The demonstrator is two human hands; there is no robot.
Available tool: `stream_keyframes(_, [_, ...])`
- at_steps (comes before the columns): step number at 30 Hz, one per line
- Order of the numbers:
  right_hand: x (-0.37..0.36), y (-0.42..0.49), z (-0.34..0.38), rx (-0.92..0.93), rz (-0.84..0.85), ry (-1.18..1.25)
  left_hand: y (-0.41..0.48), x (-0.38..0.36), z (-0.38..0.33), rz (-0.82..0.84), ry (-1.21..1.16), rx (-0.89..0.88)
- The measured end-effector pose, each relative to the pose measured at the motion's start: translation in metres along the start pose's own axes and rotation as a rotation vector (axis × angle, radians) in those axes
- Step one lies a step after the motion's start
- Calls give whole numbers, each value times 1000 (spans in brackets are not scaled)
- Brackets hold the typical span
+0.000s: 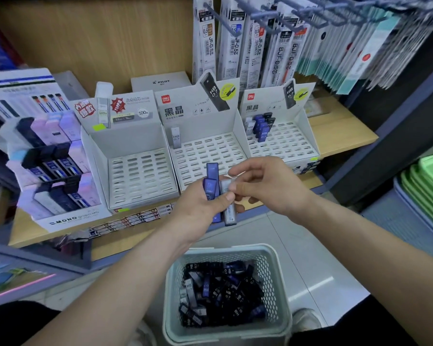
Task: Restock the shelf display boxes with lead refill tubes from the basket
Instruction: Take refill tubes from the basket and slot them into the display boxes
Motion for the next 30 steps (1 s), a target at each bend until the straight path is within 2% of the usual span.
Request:
stream_keyframes(7, [2, 9, -4, -32, 18, 99, 4, 1, 3, -29, 11, 8])
stream_keyframes(13, [1, 15, -10, -30, 93, 78, 9, 0, 5, -48, 89, -23])
stream_keyframes(20, [9, 21, -11, 16, 83, 68, 13, 1, 10, -81, 114, 0])
stream_keyframes(25, [15, 24, -18, -84, 127, 302, 9, -1, 6, -63, 4, 31])
stream_keyframes(30, [11, 23, -16, 46, 105, 144, 8, -2, 2, -49, 2, 10])
Point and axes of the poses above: each hand's wrist, its own y-axis towards the middle knuckle, its own x-axis out of the back of the hand, z = x × y, the point moved 5 cm from there along y, towards the middle knuckle, and after that the axes turned 5 degrees about -z, right-handed, at the moved point
